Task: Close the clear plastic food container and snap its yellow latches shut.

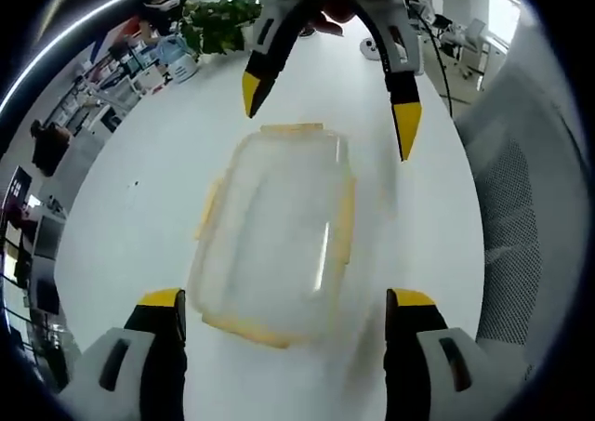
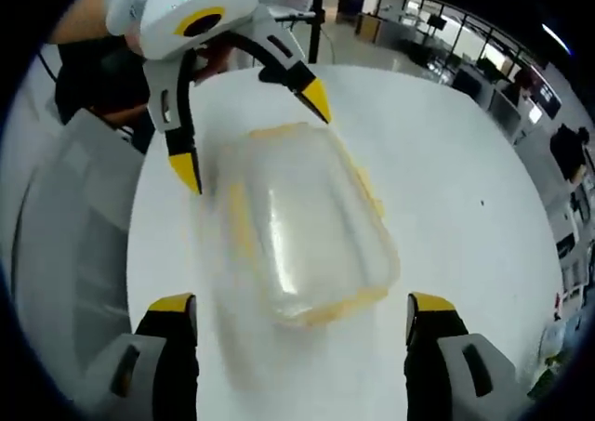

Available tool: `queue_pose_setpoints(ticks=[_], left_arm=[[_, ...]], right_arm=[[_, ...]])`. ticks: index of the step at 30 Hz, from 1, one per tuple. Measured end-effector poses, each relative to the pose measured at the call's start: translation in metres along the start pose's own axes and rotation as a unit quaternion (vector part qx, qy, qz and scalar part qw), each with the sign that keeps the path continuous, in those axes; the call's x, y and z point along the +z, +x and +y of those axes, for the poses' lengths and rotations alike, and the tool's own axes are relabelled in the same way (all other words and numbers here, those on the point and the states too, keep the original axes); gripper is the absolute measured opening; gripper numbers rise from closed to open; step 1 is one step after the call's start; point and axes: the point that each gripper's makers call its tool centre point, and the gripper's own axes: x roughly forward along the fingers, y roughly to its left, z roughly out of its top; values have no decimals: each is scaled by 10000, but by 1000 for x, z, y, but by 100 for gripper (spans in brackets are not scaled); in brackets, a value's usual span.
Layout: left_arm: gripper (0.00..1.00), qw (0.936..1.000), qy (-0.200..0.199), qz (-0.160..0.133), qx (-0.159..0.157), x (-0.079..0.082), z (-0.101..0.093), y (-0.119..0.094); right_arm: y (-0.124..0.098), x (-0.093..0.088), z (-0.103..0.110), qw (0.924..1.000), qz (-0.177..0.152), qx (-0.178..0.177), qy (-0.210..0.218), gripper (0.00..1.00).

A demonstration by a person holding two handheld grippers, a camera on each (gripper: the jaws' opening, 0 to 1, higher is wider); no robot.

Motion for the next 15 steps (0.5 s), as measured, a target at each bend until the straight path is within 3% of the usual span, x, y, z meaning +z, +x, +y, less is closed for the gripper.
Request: queue_pose_setpoints(ticks=[6, 15], left_arm=[[90, 9998, -124, -10, 127, -7, -3, -6], [90, 9961, -697, -251, 476, -15, -3, -16]], right_arm=[[-6, -3, 5, 9997, -136, -94, 188, 94], [-16, -7, 8, 9978, -411, -313, 426, 92]])
